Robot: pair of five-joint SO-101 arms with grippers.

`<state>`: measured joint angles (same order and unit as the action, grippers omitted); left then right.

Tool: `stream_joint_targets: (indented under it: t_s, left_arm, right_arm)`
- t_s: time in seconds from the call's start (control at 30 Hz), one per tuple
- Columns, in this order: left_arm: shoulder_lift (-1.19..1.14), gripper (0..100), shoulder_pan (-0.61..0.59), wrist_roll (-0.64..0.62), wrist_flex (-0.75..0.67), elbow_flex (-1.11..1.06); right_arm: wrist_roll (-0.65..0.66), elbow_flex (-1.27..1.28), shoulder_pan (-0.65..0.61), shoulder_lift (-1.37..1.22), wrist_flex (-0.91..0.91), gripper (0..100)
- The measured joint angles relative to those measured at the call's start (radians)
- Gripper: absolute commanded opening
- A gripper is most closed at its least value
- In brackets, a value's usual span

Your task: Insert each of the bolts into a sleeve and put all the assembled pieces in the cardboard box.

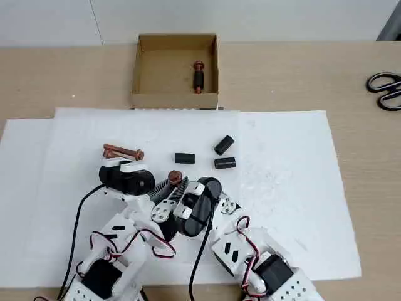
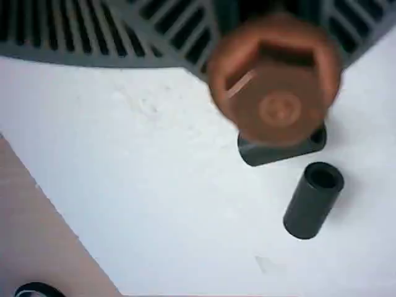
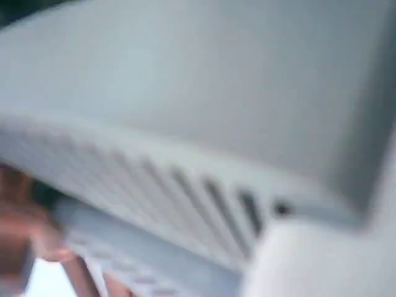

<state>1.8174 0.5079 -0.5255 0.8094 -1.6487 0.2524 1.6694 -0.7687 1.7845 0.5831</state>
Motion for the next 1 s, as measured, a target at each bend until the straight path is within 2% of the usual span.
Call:
stream_joint_targets:
  t_s: [0.1, 0.17, 0.47, 1.0]
  left_arm:
    - [0.000, 25, -0.011, 0.011, 0.000, 0.000]
    - [-0.006, 29, -0.009, 0.012, 0.005, -0.005]
    - [-0.002, 30, -0.034, 0.009, 0.025, 0.000]
    - [-0.012, 29, -0.034, 0.015, 0.054, 0.178]
  right_arm:
    - [0.003, 0.000, -0.002, 0.000, 0.000, 0.3]
    - [0.008, 0.002, -0.003, 0.002, -0.005, 0.3]
    - [0.008, 0.002, 0.002, 0.003, -0.008, 0.3]
    - [0.009, 0.002, -0.017, 0.017, 0.008, 0.3]
